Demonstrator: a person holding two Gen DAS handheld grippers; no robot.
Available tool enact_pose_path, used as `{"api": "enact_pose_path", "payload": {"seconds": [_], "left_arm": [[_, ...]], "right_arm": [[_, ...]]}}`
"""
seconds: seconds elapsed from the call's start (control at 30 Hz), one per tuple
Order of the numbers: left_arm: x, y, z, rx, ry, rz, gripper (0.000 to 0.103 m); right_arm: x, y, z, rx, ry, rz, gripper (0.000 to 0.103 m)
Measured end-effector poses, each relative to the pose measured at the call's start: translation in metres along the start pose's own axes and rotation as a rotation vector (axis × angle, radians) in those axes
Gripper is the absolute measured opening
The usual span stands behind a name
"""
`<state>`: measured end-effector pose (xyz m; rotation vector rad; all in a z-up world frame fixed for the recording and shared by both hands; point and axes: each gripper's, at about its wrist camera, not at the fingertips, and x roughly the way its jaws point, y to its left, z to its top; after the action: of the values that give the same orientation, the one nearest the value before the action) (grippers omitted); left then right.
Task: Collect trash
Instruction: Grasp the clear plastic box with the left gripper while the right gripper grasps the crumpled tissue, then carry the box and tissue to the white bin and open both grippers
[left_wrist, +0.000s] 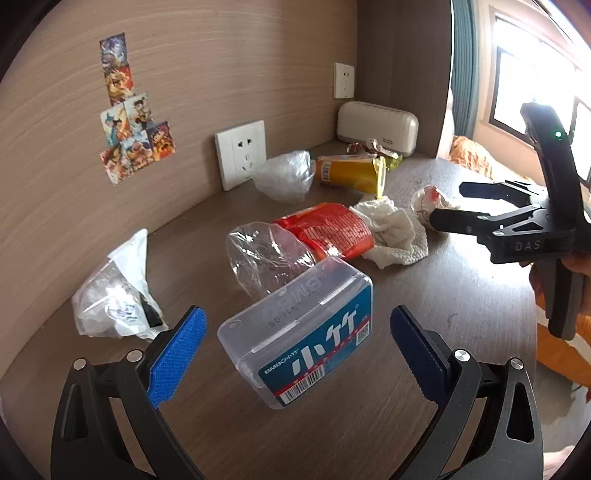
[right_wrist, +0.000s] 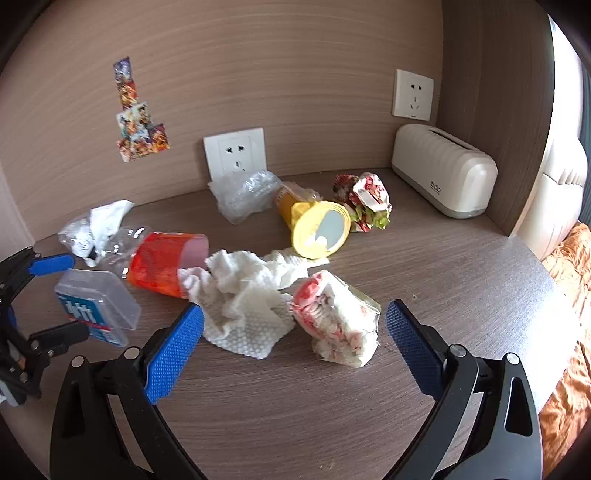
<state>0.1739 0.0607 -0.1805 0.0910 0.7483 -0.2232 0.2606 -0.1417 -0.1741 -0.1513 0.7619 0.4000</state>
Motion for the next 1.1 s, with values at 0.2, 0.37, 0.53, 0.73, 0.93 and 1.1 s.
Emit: {"api": "enact_pose_path", "payload": {"seconds": [0.2, 0.37, 0.53, 0.73, 0.93, 1.1], "left_arm": [[0.013, -0.008, -0.005, 0.034, 0.057, -0.034, 0.062], [0.012, -0.013, -0.005, 0.017, 0.058, -0.031, 0.050], [0.010, -0.018, -0.004, -0.010, 0.051, -0.040, 0.040], [-0.003, -0.030, 0.002, -0.033, 0.022, -0.042, 0.036], [-0.012, -0.050, 0.010, -0.019, 0.002, -0.028, 0.033], [-0.011, -0.059, 0.009, -0.066, 0.018, 0.003, 0.030]], "right_arm": [[0.015, -0.009, -0.001, 0.038, 0.033, -0.037, 0.098], [0.023, -0.015, -0.004, 0.045, 0.059, -0.026, 0.052], [0.016, -0.018, -0.007, 0.046, 0.036, -0.040, 0.049], [-0.012, -0.022, -0.004, 0.055, -0.005, -0.018, 0.049], [-0.041, -0.025, -0.004, 0.057, -0.046, 0.008, 0.049], [-0.067, -0.030, -0.017, 0.066, -0.054, 0.015, 0.048]]}}
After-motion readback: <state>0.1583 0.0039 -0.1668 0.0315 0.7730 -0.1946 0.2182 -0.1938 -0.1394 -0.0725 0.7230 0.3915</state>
